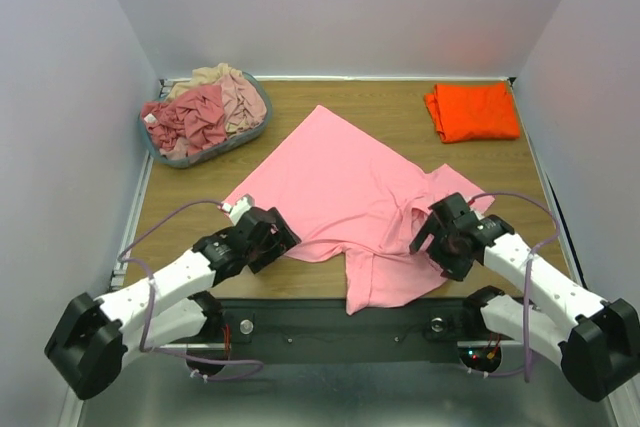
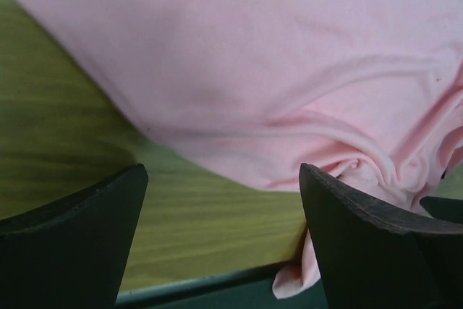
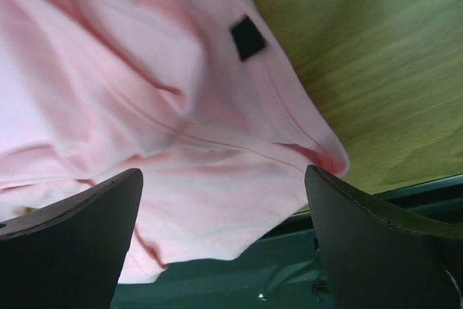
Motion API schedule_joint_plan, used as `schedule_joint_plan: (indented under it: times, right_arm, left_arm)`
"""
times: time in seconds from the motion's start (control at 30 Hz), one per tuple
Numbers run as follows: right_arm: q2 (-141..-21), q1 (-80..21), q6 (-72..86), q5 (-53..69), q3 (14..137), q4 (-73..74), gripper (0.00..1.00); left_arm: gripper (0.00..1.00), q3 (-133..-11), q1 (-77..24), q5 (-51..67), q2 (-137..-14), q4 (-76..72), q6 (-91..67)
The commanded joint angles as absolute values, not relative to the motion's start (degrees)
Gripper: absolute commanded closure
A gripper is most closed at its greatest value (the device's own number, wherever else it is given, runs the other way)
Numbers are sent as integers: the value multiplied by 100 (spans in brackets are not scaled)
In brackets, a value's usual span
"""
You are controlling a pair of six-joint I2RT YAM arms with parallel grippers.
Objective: Fold and stack the t-shirts
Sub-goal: Flatten the tshirt out
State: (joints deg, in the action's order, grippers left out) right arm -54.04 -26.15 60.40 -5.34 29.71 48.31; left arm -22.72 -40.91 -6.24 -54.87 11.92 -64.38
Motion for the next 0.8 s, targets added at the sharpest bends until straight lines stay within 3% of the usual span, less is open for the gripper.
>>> schedule_joint_plan:
  times: [0.0, 0.17, 0.3, 0.53, 0.6, 0.77]
  right_arm:
    - [-5414, -2566, 5775, -1256, 3822, 5247, 0]
    - [-5826, -2566, 5379, -2371, 5017, 5046, 0]
    - [-6449, -2470, 5055, -2900, 5405, 4361, 0]
    - [-8599, -1136, 3950, -1514, 5966, 2772, 0]
    - [-9146, -1081, 3693, -1433, 6265, 2664, 0]
    - [-10737, -1081, 2682, -748, 7408, 2373, 0]
  left_arm:
    - [1, -2530, -4227, -991, -4756, 2547, -7049]
    - [1, -3365, -4228, -1809, -4324, 2734, -6505]
    - [1, -4138, -4184, -2258, -5368, 1952, -5591]
    - [2, -5702, -3115, -1839, -7835, 1223, -4265]
    - [2, -5827, -2840, -1182, -8312, 898, -4061]
    - [2, -6091, -2540, -897, -9579, 826, -3920]
